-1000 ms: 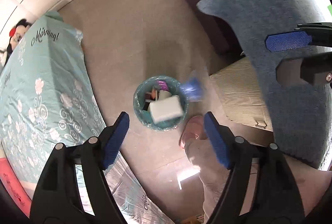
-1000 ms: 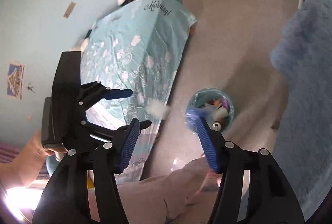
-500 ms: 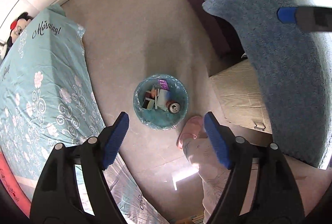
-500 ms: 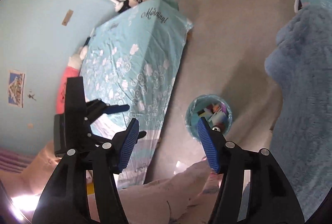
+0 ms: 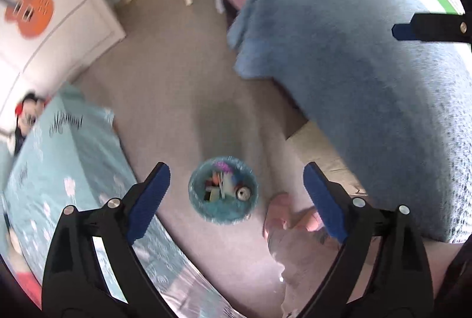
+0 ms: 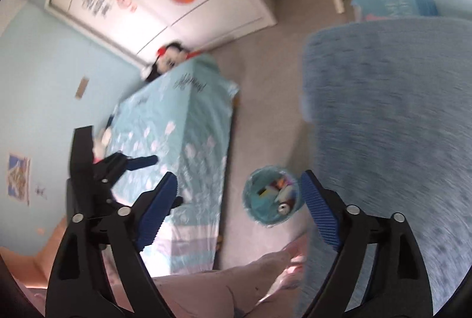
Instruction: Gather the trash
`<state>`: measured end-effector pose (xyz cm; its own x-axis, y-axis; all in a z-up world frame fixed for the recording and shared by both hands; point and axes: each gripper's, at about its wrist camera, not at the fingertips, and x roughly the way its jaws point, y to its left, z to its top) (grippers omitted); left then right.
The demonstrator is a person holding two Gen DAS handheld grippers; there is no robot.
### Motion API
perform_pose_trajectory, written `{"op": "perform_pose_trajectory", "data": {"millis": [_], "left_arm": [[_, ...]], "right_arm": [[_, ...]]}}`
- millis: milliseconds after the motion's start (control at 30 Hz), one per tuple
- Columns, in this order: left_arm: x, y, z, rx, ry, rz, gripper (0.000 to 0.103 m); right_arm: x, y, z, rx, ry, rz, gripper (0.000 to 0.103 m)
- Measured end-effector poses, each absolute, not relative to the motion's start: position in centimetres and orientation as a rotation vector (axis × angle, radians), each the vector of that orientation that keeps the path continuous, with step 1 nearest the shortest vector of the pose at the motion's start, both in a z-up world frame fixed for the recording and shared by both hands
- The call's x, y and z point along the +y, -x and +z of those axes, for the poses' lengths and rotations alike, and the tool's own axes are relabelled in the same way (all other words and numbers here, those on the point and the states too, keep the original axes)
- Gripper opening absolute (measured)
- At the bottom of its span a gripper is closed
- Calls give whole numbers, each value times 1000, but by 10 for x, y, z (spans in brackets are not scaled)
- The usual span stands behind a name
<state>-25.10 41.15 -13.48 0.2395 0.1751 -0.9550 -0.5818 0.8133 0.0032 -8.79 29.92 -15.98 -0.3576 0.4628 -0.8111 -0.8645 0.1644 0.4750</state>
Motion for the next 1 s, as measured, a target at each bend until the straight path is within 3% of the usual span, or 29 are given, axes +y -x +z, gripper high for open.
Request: {"op": "perform_pose_trajectory", "data": {"millis": [133,500,1000], "left_arm": [[388,201,-114,1190,278,438,96],[282,72,-88,1102,76,113,96],[76,-20,-74,993,-175,-339,96]], "right_arm": [[250,55,-142,1217,352,1359,89],[57,-10,-108,1044,183,895,89],[-201,16,-101,961,-153,240,89]]}}
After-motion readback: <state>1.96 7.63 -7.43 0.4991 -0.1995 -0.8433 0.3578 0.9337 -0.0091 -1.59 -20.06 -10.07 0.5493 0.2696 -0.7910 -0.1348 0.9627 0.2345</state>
